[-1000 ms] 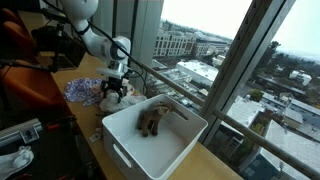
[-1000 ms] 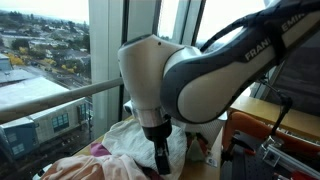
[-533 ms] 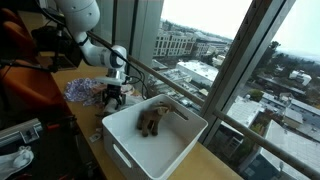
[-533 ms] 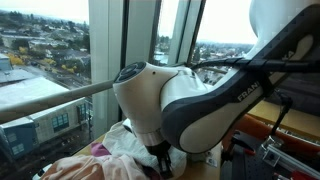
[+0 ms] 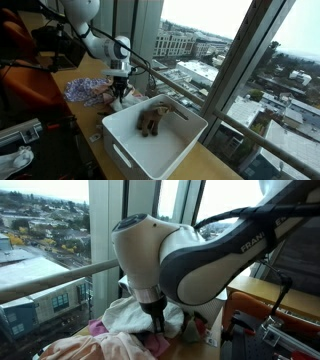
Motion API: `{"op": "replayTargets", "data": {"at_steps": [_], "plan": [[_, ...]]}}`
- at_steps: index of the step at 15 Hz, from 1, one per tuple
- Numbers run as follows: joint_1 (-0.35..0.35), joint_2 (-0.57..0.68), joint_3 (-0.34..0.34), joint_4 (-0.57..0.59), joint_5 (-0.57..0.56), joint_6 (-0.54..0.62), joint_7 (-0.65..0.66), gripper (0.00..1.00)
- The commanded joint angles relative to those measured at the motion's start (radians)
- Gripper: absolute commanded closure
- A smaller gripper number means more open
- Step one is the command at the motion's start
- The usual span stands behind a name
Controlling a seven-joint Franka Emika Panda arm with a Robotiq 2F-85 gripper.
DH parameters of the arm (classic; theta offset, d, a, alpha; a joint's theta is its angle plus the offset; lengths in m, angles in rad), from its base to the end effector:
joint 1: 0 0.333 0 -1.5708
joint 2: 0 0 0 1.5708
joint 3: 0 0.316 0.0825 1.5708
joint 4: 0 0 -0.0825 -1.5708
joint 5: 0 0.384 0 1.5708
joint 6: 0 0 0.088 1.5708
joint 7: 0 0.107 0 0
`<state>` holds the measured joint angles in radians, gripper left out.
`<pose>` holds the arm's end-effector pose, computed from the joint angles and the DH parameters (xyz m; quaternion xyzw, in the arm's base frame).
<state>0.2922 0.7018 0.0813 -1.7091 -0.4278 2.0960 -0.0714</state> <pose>0.6030 0.2111 0.1643 0.9183 0.3394 -0.1277 0.1590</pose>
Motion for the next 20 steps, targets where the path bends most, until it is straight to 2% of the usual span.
{"op": "replayTargets", "data": {"at_steps": [1,10,16,20], "plan": [[-0.014,-0.137,-0.003,-0.017,0.010,-0.044,0.000,0.96],[-0.135,-0.443,-0.021,0.029,0.058,-0.093,-0.009,0.96],[-0.226,-0.577,-0.063,0.160,0.060,-0.206,-0.043,0.96],[-0.292,-0.614,-0.106,0.258,0.076,-0.261,-0.088,0.96]]}}
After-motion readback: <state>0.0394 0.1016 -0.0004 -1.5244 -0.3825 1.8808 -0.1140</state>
